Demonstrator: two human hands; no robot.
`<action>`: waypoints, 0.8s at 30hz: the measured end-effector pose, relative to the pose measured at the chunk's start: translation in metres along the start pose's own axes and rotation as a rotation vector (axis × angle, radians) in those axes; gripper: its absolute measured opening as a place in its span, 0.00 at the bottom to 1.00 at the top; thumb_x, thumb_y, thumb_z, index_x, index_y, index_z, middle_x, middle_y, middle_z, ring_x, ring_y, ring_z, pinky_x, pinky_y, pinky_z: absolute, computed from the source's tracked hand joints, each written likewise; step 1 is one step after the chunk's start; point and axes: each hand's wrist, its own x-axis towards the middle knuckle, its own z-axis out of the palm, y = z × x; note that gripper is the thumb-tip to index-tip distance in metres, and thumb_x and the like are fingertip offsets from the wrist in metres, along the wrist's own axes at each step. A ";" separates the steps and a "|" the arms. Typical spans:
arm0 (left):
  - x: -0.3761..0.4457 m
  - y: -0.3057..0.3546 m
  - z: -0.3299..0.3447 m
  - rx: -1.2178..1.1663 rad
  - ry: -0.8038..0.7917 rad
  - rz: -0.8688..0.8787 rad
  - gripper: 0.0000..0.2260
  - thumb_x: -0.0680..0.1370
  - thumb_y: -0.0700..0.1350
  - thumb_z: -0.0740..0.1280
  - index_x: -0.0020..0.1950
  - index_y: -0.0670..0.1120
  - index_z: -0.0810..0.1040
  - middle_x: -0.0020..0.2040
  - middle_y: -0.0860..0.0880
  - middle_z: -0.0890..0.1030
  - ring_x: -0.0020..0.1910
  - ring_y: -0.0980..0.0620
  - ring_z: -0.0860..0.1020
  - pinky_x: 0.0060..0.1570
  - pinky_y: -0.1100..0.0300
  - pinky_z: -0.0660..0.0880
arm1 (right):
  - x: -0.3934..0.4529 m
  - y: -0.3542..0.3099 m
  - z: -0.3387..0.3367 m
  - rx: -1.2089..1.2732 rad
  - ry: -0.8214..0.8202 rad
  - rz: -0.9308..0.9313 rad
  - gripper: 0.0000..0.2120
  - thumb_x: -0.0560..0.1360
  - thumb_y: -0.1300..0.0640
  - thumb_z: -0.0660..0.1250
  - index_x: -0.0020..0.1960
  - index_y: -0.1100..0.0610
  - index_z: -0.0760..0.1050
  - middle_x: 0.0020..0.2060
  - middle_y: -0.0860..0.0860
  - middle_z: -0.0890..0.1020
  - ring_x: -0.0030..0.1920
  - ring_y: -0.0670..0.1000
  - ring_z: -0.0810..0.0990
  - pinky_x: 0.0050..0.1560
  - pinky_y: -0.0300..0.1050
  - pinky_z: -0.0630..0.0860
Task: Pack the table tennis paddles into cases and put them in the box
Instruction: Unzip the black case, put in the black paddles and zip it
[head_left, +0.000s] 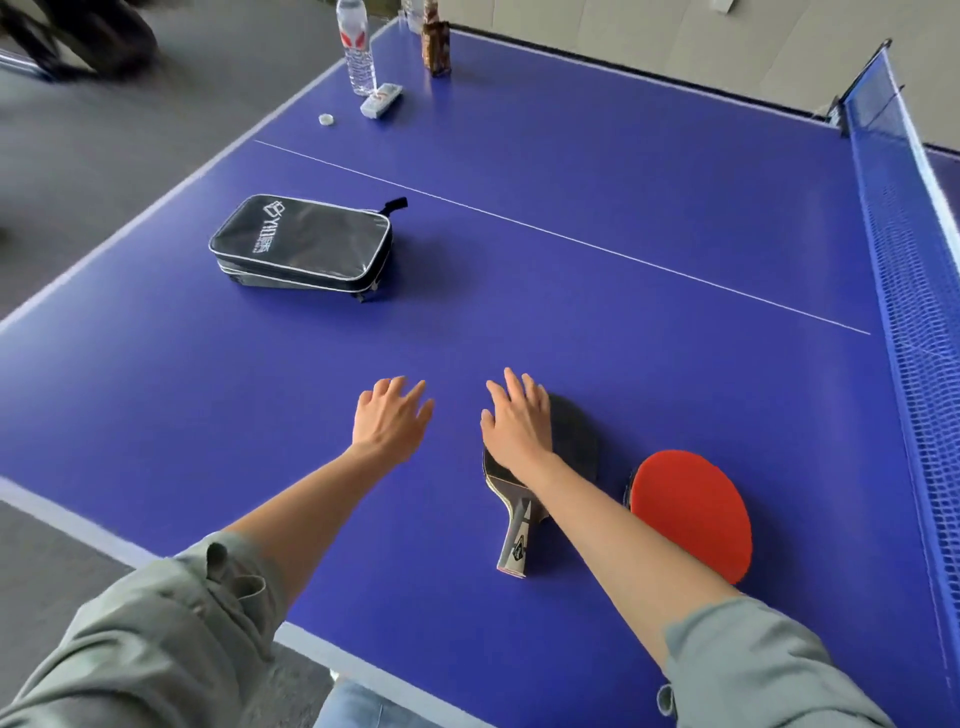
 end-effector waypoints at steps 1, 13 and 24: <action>0.005 -0.014 -0.005 0.005 0.016 -0.001 0.20 0.82 0.53 0.51 0.73 0.50 0.63 0.71 0.45 0.66 0.70 0.44 0.63 0.65 0.51 0.61 | 0.010 -0.011 -0.001 -0.009 -0.007 -0.015 0.23 0.81 0.51 0.54 0.74 0.55 0.57 0.76 0.55 0.55 0.76 0.58 0.51 0.74 0.55 0.48; 0.139 -0.232 -0.095 0.063 0.267 0.212 0.17 0.80 0.46 0.61 0.68 0.43 0.72 0.64 0.38 0.73 0.66 0.39 0.69 0.61 0.46 0.66 | 0.183 -0.188 -0.006 -0.004 0.138 0.027 0.23 0.80 0.54 0.56 0.74 0.53 0.58 0.75 0.57 0.58 0.73 0.60 0.56 0.73 0.53 0.52; 0.248 -0.334 -0.089 0.044 0.142 0.092 0.19 0.81 0.52 0.54 0.72 0.52 0.63 0.72 0.36 0.59 0.70 0.38 0.60 0.65 0.47 0.59 | 0.270 -0.229 0.004 0.023 0.091 0.296 0.24 0.81 0.49 0.52 0.75 0.50 0.55 0.76 0.60 0.51 0.75 0.60 0.51 0.74 0.53 0.52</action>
